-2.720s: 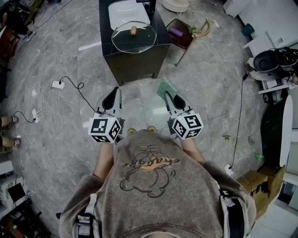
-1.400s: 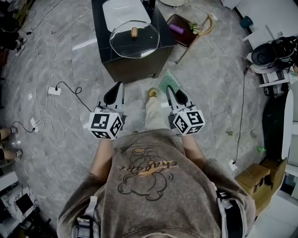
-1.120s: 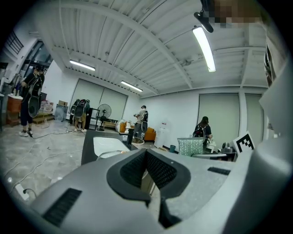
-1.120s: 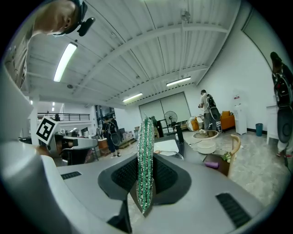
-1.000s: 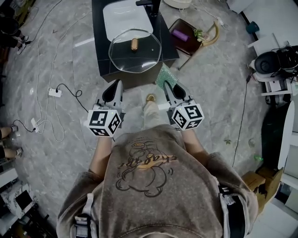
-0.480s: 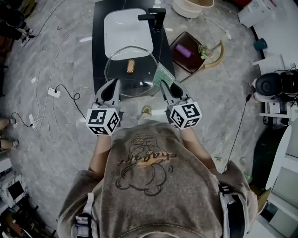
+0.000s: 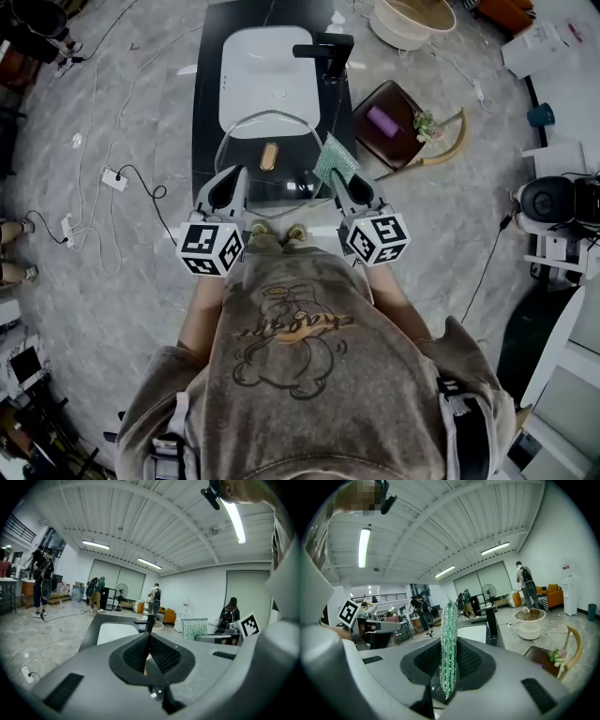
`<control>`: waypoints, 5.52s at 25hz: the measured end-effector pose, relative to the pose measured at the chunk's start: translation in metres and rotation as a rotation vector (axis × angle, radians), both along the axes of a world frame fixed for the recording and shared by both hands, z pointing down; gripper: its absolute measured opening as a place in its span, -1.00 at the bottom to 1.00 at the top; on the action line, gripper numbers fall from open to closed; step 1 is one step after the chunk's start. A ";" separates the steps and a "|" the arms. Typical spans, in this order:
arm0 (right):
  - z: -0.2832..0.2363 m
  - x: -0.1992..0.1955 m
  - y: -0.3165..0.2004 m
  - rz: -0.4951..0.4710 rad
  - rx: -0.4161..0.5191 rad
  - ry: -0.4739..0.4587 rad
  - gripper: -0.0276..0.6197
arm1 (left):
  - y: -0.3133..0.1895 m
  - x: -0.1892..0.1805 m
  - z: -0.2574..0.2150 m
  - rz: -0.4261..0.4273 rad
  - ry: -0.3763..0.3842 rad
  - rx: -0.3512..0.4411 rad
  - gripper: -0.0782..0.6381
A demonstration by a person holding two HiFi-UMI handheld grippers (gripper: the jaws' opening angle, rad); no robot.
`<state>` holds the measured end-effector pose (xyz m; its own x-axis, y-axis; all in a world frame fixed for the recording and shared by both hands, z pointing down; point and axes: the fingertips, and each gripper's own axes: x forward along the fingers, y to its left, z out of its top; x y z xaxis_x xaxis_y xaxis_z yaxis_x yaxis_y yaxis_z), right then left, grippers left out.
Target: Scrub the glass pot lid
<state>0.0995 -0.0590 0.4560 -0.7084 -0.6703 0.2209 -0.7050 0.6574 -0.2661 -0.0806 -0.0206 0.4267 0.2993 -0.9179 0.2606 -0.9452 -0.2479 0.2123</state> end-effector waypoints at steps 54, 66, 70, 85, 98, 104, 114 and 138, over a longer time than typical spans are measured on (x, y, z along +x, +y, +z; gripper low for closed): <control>0.047 -0.082 -0.100 -0.327 -0.110 0.144 -0.66 | -0.077 0.036 0.181 0.356 -0.212 -0.444 -0.19; 0.101 -0.198 -0.105 -0.894 -0.254 0.338 -0.66 | -0.079 0.036 0.181 0.322 -0.196 -0.436 -0.20; 0.111 -0.222 -0.086 -1.088 -0.299 0.366 -0.66 | -0.075 0.033 0.181 0.302 -0.181 -0.446 -0.21; 0.136 -0.251 -0.035 -1.456 -0.463 0.475 -0.66 | -0.076 0.031 0.181 0.244 -0.151 -0.443 -0.24; 0.154 -0.260 -0.024 -1.521 -0.367 0.601 -0.67 | -0.076 0.030 0.182 0.217 -0.159 -0.442 -0.25; 0.159 -0.253 -0.032 -1.502 -0.341 0.639 -0.67 | -0.076 0.030 0.184 0.218 -0.185 -0.465 -0.25; 0.165 -0.225 -0.080 -1.337 -0.336 0.661 -0.67 | -0.074 0.030 0.185 0.232 -0.196 -0.490 -0.24; 0.163 -0.123 -0.079 -0.957 -0.380 0.631 -0.67 | -0.078 0.030 0.183 0.306 -0.191 -0.537 -0.22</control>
<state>-0.0230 -0.1385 0.6193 -0.5786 0.2499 0.7764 -0.0510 0.9390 -0.3402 -0.0504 -0.0984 0.6102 0.4296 -0.5257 0.7342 -0.8821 -0.4184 0.2164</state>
